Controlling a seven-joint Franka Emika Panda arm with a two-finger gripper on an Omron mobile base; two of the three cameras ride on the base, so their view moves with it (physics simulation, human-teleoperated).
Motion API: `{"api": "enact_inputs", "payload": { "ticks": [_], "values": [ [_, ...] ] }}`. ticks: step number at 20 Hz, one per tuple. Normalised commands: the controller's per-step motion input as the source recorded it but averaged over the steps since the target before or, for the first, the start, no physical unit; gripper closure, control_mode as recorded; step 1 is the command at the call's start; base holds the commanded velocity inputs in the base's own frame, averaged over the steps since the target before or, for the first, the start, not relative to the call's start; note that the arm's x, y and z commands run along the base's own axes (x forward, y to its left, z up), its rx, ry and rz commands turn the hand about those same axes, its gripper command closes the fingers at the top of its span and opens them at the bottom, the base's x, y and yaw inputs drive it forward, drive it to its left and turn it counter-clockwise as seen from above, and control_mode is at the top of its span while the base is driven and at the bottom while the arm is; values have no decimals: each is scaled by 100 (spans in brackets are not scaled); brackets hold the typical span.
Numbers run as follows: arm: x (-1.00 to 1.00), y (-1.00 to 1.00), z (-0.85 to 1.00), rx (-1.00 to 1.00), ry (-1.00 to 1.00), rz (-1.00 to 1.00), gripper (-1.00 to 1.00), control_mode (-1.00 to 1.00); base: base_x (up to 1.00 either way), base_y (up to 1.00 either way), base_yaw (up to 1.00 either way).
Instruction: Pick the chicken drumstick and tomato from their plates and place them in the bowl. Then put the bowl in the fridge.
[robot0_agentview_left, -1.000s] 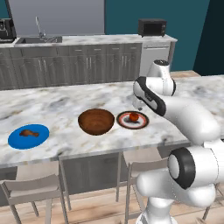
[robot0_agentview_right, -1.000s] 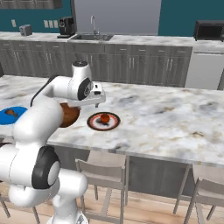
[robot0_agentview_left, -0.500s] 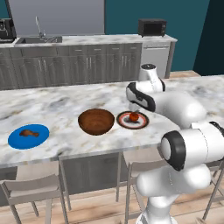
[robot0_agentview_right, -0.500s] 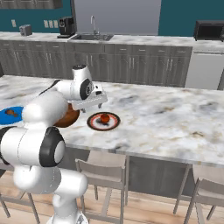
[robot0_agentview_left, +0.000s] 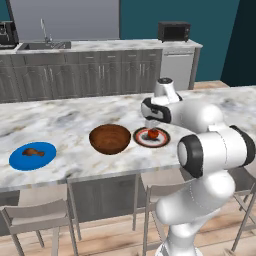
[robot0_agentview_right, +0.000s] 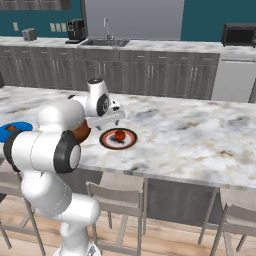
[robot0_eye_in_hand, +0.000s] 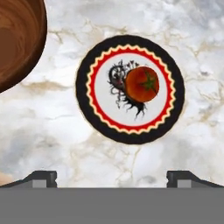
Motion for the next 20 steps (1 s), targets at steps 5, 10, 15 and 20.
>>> {"api": "enact_inputs", "payload": {
  "ticks": [5, 10, 15, 20],
  "values": [
    [36, 0, -29, 0, 0, 0, -100, -100, 0, 0, 0],
    [35, 0, -27, 0, -6, 0, -100, -100, 0, 0, 0],
    [31, 0, -29, 0, -13, 0, -100, -100, 0, 0, 0],
    [26, -2, -27, 0, -8, 0, -100, -100, 0, 0, 0]
  ]
}}
